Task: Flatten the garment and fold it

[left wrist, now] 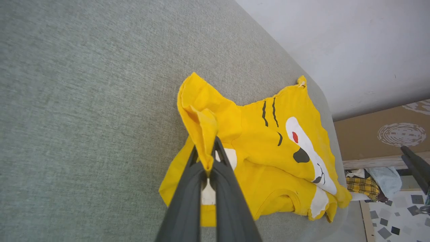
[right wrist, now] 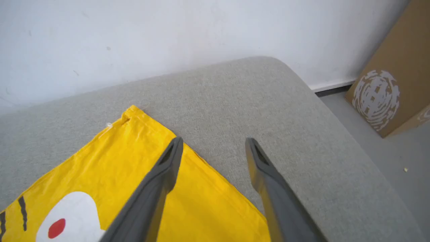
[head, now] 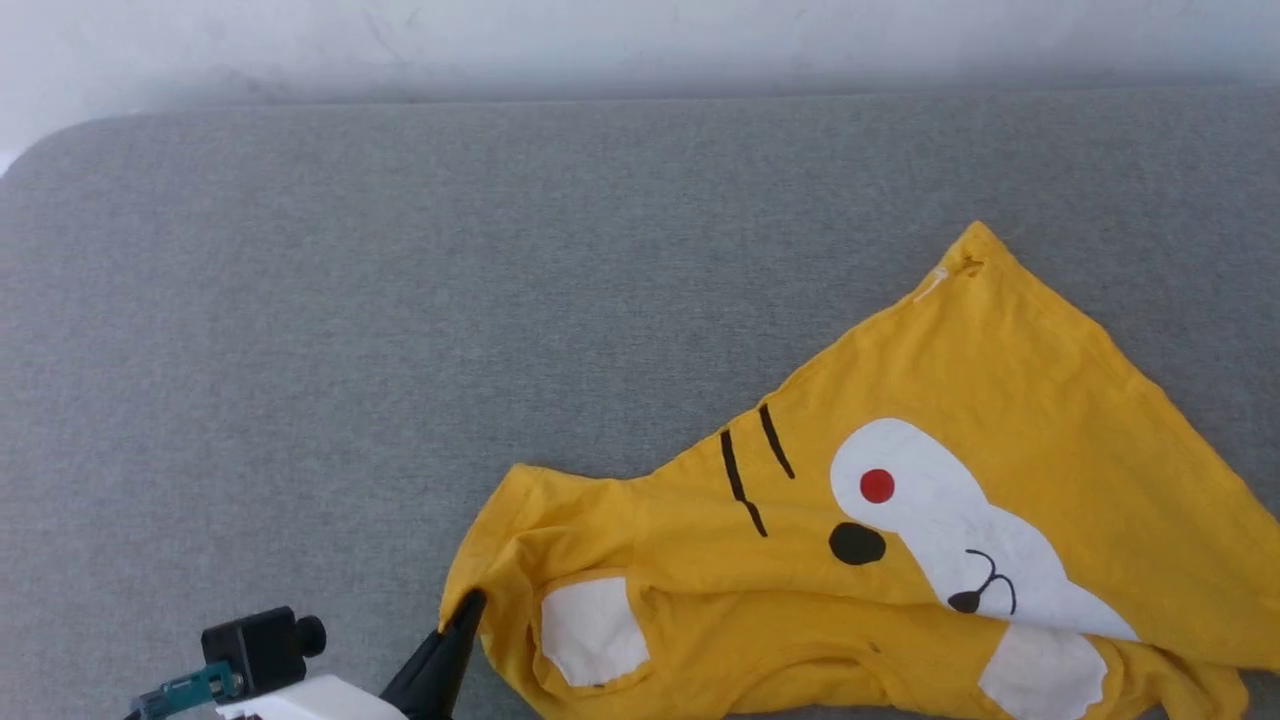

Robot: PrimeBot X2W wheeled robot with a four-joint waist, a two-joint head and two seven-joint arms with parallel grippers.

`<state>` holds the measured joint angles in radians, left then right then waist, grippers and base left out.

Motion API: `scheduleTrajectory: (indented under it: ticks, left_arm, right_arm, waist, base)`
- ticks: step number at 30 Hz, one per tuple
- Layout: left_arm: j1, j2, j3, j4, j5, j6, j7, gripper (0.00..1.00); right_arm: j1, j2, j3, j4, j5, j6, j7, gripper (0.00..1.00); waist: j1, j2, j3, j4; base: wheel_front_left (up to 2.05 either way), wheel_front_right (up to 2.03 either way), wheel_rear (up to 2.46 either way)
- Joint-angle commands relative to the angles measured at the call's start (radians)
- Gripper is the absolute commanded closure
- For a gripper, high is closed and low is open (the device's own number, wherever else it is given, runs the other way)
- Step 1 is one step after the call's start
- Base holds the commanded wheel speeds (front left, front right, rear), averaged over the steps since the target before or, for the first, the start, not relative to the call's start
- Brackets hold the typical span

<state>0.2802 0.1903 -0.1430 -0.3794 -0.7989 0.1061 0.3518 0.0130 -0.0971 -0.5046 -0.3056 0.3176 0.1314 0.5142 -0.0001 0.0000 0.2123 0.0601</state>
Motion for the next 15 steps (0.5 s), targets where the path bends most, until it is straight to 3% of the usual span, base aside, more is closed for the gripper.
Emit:
scheduleTrajectory:
  ticks: [1, 4, 7, 15]
  left_arm:
    - [-0.009, -0.003, -0.003, 0.002, -0.003, -0.008, -0.004, 1.0]
    - [-0.022, -0.007, -0.011, 0.008, -0.002, -0.017, -0.012, 1.0]
    - [-0.041, -0.012, -0.021, 0.016, 0.002, -0.026, -0.018, 1.0]
    - [-0.097, -0.027, -0.052, 0.024, 0.02, -0.045, -0.037, 1.0]
  right_arm:
    - [-0.027, -0.019, 0.009, -0.03, 0.0, -0.001, 0.019, 0.0]
    - [-0.098, -0.068, 0.055, -0.111, 0.002, -0.001, 0.114, 0.0]
    - [-0.193, -0.103, 0.123, -0.105, 0.022, -0.001, 0.18, 0.0]
    - [-0.455, -0.206, 0.284, 0.155, -0.024, -0.001, 0.21, 0.0]
  waist:
    - [0.0001, 0.0, 0.009, 0.017]
    - [0.0001, 0.0, 0.032, 0.04]
    - [0.0001, 0.0, 0.062, 0.065]
    - [0.0001, 0.0, 0.159, 0.123]
  base:
    - [0.0, 0.0, 0.0]
    - [0.0, 0.0, 0.0]
    - [0.0, 0.0, 0.0]
    - [0.0, 0.0, 0.0]
